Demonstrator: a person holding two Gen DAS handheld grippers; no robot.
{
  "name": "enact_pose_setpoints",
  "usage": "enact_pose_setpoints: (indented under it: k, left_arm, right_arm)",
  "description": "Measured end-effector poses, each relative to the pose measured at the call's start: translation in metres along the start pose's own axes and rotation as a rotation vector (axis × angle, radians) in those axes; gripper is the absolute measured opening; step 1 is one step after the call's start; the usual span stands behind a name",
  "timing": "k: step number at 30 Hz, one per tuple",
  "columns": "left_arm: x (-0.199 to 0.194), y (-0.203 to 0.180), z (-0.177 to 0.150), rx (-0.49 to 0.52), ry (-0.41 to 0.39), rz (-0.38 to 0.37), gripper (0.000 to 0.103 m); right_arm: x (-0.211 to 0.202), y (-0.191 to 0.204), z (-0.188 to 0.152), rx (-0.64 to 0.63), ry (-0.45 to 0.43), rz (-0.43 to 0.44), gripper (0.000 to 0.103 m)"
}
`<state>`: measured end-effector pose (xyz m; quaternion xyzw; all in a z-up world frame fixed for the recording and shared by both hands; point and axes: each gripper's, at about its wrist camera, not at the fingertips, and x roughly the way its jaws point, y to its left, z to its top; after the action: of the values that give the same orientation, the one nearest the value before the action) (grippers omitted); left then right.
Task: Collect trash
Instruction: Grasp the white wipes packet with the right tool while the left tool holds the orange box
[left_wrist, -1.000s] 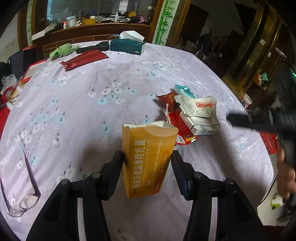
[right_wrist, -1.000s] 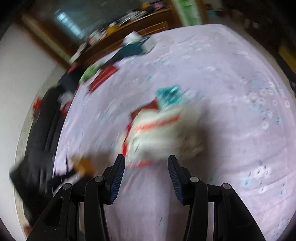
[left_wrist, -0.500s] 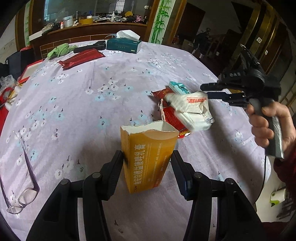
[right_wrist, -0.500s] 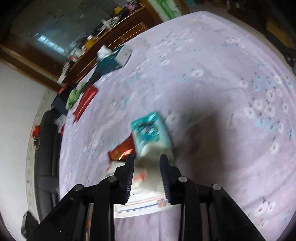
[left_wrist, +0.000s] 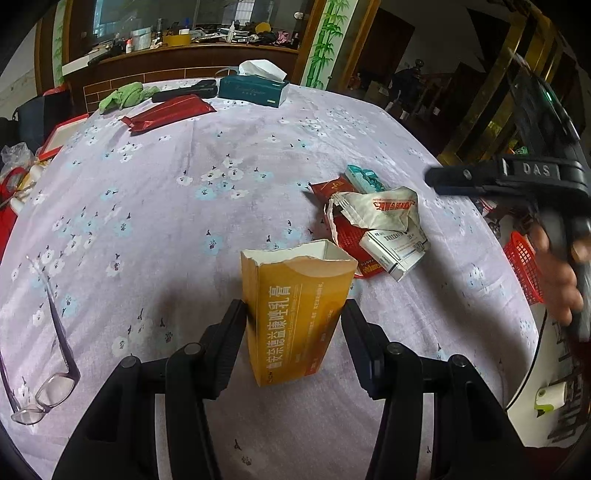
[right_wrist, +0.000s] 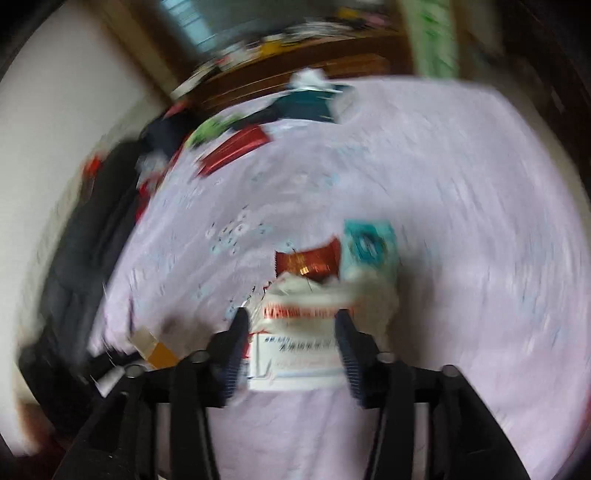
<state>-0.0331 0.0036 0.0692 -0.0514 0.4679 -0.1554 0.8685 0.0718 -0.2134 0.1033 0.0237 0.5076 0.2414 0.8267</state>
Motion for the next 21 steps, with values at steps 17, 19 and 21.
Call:
enact_pose_setpoints:
  k: [17,19,21]
  left_arm:
    - [-0.007,0.001,-0.008,-0.029,0.001,0.017,0.052]
    - [-0.005,0.000,-0.006,-0.028,0.002,0.018,0.052]
    - [0.000,0.000,-0.004,-0.028,0.011,0.019,0.052]
  right_arm:
    - [0.091,0.007,0.011,-0.514,0.328,-0.125,0.066]
    - [0.087,0.004,0.010,-0.467,0.308,-0.116,0.055]
    - [0.078,-0.002,0.009,-0.388,0.268,-0.094,0.042]
